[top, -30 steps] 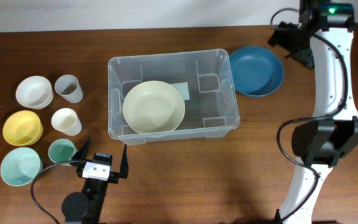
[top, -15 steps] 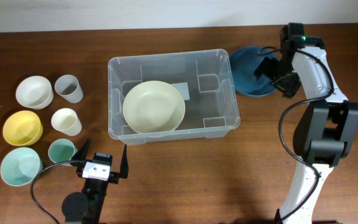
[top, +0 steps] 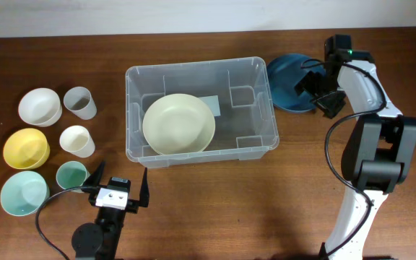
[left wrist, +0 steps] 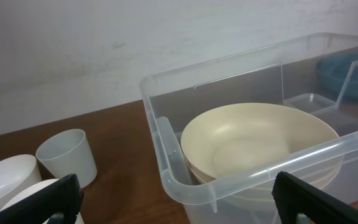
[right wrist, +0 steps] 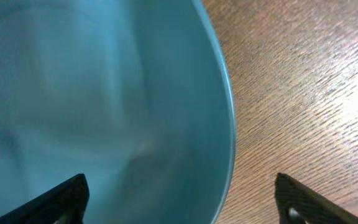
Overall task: Pack container
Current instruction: 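Move the right gripper to the blue plate and grasp its rim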
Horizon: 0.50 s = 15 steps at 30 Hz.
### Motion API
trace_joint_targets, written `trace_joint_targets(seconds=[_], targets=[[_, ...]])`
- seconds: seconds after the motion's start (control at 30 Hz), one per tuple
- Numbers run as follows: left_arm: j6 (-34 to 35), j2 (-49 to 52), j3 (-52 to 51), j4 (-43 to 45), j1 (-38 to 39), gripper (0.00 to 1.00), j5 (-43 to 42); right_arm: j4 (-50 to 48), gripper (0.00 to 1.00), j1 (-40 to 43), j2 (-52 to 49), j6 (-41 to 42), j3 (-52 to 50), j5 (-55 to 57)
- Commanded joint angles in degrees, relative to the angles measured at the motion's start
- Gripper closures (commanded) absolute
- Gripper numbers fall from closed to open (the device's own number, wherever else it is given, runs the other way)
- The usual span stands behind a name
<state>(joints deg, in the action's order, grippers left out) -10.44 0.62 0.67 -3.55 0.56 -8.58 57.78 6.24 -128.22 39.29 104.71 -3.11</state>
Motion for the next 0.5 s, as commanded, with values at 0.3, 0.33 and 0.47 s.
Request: trace_joint_targets(seconds=[0.3,0.33,0.47], targets=[[0.50,-0.33,-0.15,-0.35,-0.35,0.00,-0.02,-3.63,0.21,0.17,0.22,0.61,-4.57,-0.33],[0.50,-0.33,-0.15,-0.35,-0.35,0.00,-0.02,-3.80,0.25,0.17,0.22,0.61,-4.57,-0.33],[0.50,-0.33,-0.15,-0.35,-0.35,0.00,-0.02,-4.28,0.41,0.17,0.22,0.63,-4.59,-0.31]])
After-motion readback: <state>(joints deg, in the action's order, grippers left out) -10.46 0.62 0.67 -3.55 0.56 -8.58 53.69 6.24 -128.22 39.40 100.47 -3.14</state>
